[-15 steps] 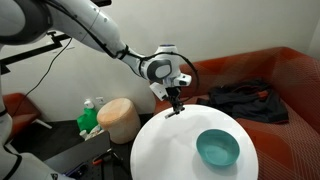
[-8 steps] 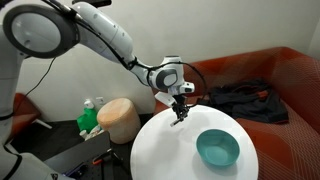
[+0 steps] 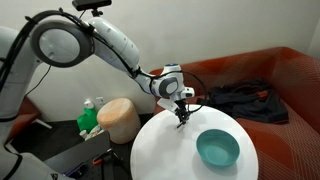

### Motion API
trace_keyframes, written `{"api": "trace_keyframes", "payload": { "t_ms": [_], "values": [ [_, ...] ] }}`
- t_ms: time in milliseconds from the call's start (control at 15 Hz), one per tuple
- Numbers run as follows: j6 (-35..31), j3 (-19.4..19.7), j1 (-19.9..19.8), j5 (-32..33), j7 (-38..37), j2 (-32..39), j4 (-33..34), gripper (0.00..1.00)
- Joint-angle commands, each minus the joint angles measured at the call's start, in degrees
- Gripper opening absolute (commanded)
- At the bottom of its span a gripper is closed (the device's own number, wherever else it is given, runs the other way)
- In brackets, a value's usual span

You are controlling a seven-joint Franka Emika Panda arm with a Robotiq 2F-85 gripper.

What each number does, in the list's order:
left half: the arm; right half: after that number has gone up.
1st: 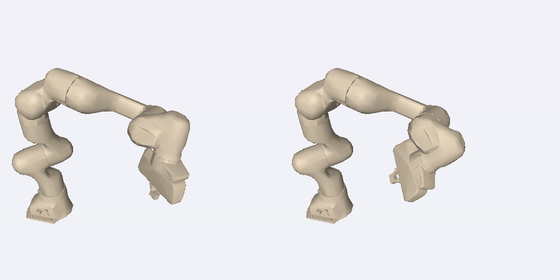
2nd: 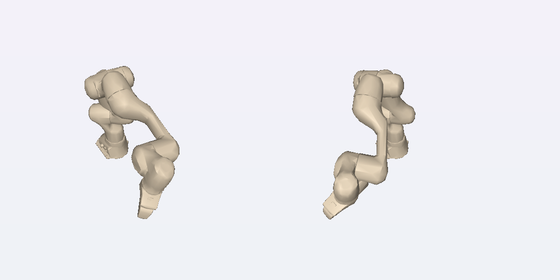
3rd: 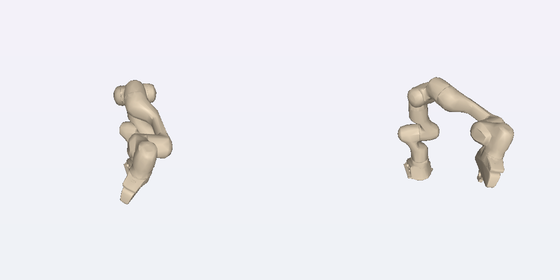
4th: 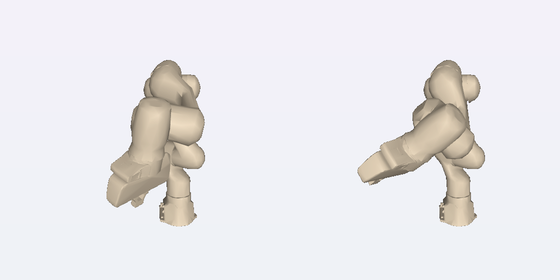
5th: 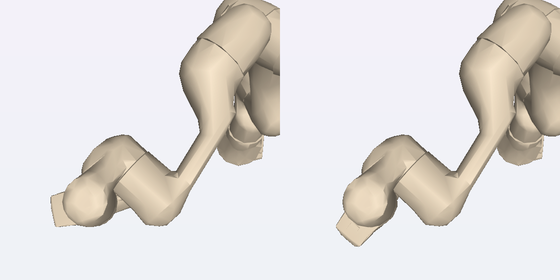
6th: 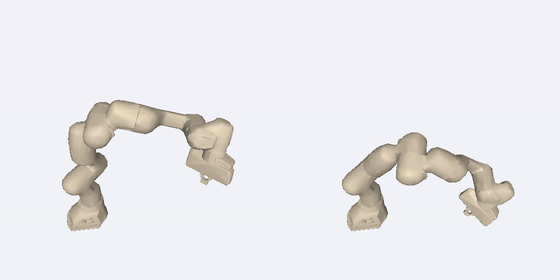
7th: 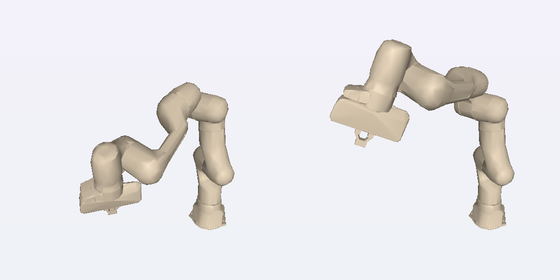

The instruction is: Remove the black marker from the teal bowl

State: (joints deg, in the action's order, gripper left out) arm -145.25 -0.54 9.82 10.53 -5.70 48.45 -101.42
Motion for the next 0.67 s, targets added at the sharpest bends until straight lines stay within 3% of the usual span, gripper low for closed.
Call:
{"api": "trace_keyframes", "payload": {
  "t_ms": [0,67,200,600],
  "values": [
    [-1.8,0.9,0.6,0.2,0.9,1.0,0.8,0.22],
    [-2.0,1.0,0.6,0.2,0.7,1.0,0.6,0.46],
    [-2.0,1.2,0.8,0.3,0.6,0.8,0.2,0.49],
    [-3.3,1.0,1.7,0.1,-0.6,-2.9,-4.4,0.95]
  ]
}}
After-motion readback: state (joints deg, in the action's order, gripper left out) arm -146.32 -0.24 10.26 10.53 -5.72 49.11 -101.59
